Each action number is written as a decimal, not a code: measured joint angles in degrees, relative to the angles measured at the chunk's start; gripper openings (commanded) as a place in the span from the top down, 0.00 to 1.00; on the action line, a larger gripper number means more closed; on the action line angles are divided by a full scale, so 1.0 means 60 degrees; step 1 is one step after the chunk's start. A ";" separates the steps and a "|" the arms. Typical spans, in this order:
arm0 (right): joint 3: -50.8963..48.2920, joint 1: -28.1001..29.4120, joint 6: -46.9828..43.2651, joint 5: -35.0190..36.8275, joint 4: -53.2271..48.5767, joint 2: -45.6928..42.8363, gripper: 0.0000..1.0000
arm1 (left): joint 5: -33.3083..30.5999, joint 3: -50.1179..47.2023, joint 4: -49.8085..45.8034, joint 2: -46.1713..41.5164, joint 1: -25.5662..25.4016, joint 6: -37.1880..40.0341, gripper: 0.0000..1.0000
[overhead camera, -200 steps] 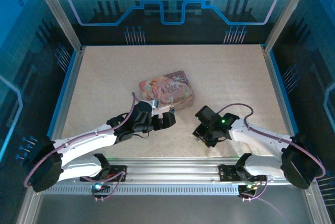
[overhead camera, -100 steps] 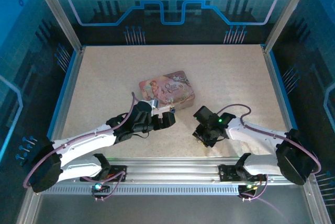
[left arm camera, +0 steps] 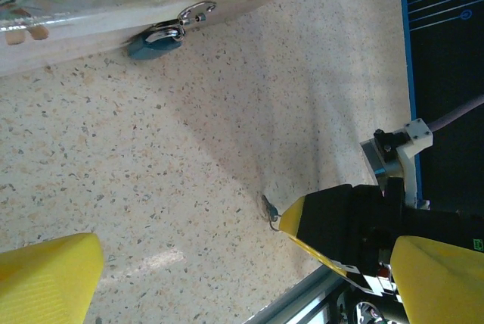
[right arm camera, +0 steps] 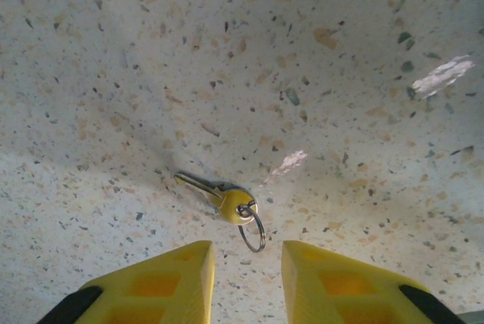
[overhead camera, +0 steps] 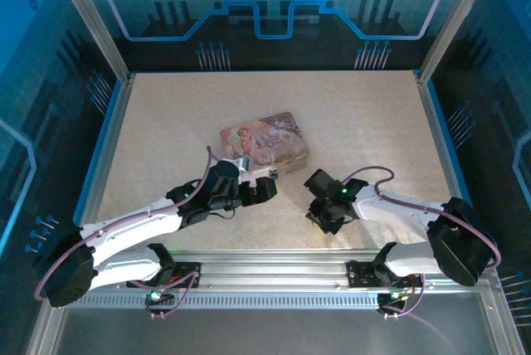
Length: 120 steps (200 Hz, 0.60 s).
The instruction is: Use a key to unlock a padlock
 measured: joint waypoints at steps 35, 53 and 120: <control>-0.0157 0.0000 0.0047 -0.0007 0.0153 0.0178 0.74 | -0.0036 0.0000 -0.0004 0.0000 0.0000 0.0000 0.01; -0.0204 0.0000 0.0095 -0.0007 0.0229 0.0244 0.79 | -0.0044 0.0000 -0.0004 -0.0004 0.0000 0.0004 0.01; -0.0251 0.0000 0.0120 0.0004 0.0568 0.0302 0.90 | -0.0131 0.0000 -0.0204 -0.0178 0.0000 0.0007 0.01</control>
